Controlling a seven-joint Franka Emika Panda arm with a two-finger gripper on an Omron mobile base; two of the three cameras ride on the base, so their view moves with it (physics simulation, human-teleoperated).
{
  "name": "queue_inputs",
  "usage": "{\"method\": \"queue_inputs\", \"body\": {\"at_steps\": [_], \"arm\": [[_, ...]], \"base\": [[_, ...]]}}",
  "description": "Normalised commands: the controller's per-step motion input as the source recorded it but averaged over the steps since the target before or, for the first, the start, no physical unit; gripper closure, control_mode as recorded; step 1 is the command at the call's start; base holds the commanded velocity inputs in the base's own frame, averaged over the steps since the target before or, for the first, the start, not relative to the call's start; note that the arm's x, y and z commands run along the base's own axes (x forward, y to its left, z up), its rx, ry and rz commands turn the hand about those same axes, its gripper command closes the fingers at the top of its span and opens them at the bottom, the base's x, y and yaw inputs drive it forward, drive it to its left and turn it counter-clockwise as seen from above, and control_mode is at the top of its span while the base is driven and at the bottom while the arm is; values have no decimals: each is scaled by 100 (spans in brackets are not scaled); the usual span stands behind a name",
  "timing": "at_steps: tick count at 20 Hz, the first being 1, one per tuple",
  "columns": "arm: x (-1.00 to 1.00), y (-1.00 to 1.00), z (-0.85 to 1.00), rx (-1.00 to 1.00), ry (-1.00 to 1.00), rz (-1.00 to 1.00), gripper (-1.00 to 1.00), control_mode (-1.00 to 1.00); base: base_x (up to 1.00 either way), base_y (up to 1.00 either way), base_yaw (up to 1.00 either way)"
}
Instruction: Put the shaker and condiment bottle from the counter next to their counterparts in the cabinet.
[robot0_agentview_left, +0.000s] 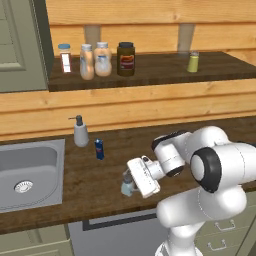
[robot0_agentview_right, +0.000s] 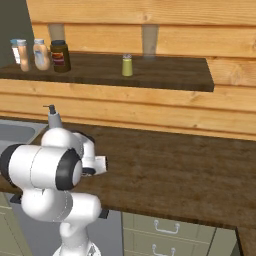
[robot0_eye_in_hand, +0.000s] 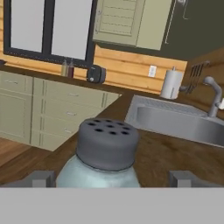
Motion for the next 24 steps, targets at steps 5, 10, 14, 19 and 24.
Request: {"method": "queue_inputs", "body": {"at_steps": [5, 10, 14, 19, 24], "arm": [[0, 26, -9, 0, 1, 0, 100, -100], [0, 2, -10, 0, 2, 0, 100, -100], [0, -1, 26, 0, 11, -9, 100, -100], [-1, -18, 95, -1, 25, -23, 100, -100], [-13, -35, 100, -7, 20, -26, 100, -100]], "base": [[0, 0, 0], [0, 0, 0], [0, 0, 0], [0, 0, 0], [0, 0, 0]]}}
